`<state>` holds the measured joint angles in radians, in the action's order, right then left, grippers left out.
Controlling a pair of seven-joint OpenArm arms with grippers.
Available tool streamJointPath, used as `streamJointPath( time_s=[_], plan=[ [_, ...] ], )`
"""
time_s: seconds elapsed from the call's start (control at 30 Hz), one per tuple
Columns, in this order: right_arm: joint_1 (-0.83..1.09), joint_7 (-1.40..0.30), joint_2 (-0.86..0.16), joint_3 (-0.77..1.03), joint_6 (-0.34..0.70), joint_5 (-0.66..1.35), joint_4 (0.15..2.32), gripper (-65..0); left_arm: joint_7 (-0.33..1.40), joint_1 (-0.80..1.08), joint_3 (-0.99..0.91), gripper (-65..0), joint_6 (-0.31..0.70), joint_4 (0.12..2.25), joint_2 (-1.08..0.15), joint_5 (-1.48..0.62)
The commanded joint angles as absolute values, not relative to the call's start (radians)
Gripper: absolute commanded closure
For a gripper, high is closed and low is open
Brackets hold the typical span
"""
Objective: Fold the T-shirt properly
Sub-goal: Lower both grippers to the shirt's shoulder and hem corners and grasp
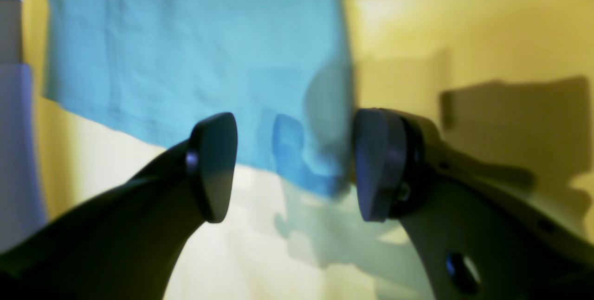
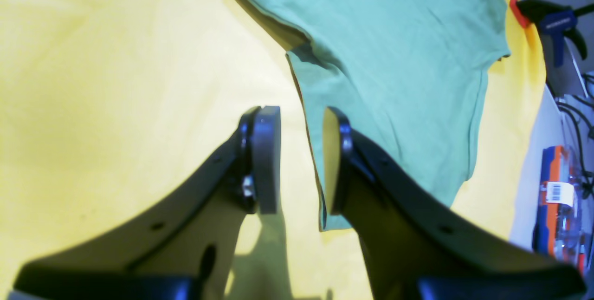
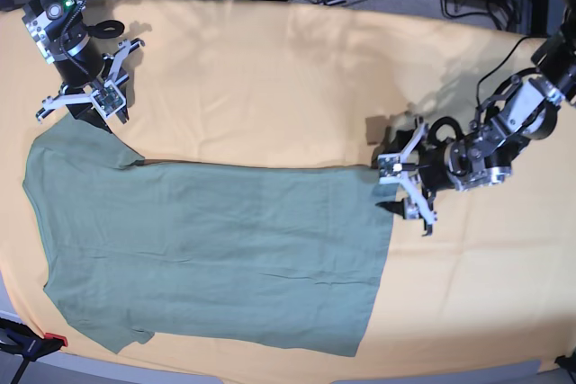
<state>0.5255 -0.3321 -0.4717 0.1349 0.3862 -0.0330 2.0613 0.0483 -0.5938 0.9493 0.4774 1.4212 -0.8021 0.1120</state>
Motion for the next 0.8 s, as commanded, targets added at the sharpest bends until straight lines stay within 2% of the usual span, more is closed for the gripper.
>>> streamJointPath(
  time_s=[0.0, 0.07, 0.1, 0.13, 0.23, 0.33, 0.47, 0.53, 0.63, 0.77],
  plan=[
    [0.523, -0.315, -0.485, 0.145, 0.379, -0.035, 2.078, -19.0, 0.075, -0.624, 0.962, -40.3, 0.49, 1.396, -0.798, 0.134],
    [0.523, -0.318, -0.489, 0.145, 0.375, -0.062, 2.078, -26.1, 0.075, -0.646, 0.976, -40.1, 0.49, 1.356, -0.767, 0.134],
    [0.523, -0.319, -0.496, 0.145, 0.366, -0.072, 2.077, -30.4, 0.075, -0.653, 0.976, -37.6, 0.49, 1.346, -0.756, 0.133],
    [0.523, -0.319, -0.504, 0.145, 0.351, -0.084, 2.074, -33.7, 0.075, -0.661, 0.976, -31.2, 0.49, 1.341, -0.749, 0.133],
    [0.52, -0.317, -0.554, 0.145, 0.32, -0.086, 2.048, -36.1, 0.08, -0.672, 0.976, 0.0, 0.49, 1.344, -0.746, 0.122],
    [0.516, -0.312, -0.615, 0.145, 0.327, -0.084, 1.998, -36.1, 0.086, -0.676, 0.976, 0.0, 0.49, 1.345, -0.746, 0.12],
    [0.515, -0.302, -0.675, 0.145, 0.404, -0.04, 1.946, -36.1, 0.086, -0.676, 0.976, 0.0, 0.489, 1.345, -0.746, 0.115],
    [0.515, -0.302, -0.695, 0.145, 0.4, -0.04, 1.922, -36.1, 0.086, -0.677, 0.976, 0.0, 0.489, 1.345, -0.746, 0.115],
    [0.496, -0.302, -0.707, 0.145, 0.402, -0.026, 1.878, -36.1, 0.085, -0.677, 0.976, 0.0, 0.489, 1.345, -0.745, 0.114],
    [0.433, -0.298, -0.71, 0.142, 0.471, 0.012, 1.798, -36.0, 0.083, -0.677, 0.976, 0.0, 0.49, 1.346, -0.745, 0.069]
  ],
)
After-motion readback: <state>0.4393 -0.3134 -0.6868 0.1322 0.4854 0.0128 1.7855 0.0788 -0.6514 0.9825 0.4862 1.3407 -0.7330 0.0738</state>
